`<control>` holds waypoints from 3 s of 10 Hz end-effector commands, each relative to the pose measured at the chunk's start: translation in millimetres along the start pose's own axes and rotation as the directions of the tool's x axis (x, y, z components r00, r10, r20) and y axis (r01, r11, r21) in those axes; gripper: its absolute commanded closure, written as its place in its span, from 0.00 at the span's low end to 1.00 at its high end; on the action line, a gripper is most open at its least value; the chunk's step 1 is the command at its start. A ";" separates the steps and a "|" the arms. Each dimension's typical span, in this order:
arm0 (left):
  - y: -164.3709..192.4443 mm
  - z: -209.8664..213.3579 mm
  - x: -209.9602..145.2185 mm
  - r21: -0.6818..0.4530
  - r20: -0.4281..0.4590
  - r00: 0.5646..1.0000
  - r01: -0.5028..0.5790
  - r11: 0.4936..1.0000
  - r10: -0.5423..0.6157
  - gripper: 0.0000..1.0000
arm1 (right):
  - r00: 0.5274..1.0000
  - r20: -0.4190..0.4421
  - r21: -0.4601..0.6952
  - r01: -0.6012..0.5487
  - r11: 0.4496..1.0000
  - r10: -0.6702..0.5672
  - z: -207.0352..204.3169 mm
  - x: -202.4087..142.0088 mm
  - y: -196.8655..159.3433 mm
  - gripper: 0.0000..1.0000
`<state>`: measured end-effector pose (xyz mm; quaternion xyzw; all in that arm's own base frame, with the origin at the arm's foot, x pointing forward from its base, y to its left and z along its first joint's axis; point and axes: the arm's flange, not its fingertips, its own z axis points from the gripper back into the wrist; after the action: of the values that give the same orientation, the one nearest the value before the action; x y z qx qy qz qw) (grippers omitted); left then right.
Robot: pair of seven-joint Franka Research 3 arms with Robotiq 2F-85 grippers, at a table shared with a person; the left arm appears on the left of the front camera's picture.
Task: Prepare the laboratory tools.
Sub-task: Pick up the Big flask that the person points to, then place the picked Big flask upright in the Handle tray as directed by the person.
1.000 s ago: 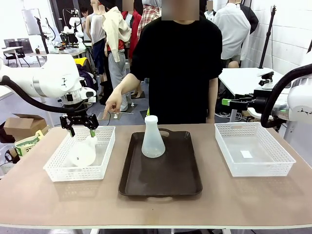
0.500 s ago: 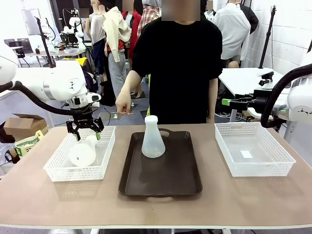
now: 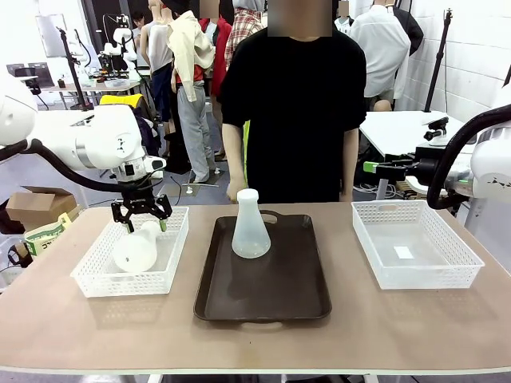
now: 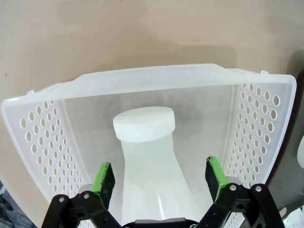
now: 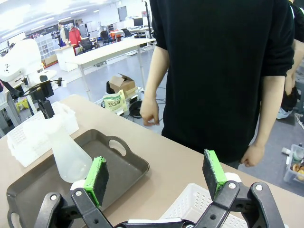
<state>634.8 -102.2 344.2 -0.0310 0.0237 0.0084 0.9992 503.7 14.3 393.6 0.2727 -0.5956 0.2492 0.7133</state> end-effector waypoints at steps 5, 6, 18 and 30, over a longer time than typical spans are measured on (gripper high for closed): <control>5.6 -7.0 14.4 -0.007 0.034 0.999 -0.040 0.999 0.040 0.00 | 1.000 -0.010 0.003 -0.007 1.000 0.007 0.3 0.1 0.0 0.00; 5.9 -6.8 14.8 -0.009 0.038 0.999 -0.039 0.999 0.040 0.00 | 1.000 -0.010 0.003 -0.007 1.000 0.007 0.3 0.1 0.0 0.00; 3.0 -11.2 19.1 0.001 0.013 0.999 -0.031 1.000 0.031 1.00 | 1.000 -0.010 0.003 -0.007 1.000 0.007 0.3 0.1 0.0 0.00; 3.6 -12.2 12.6 -0.003 0.014 1.000 -0.010 1.000 0.010 1.00 | 1.000 -0.010 0.003 -0.007 1.000 0.007 0.3 0.1 0.0 0.00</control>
<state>647.1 -100.6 332.6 -0.0241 0.0234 0.0130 0.9993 503.7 14.3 393.6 0.2727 -0.5956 0.2492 0.7133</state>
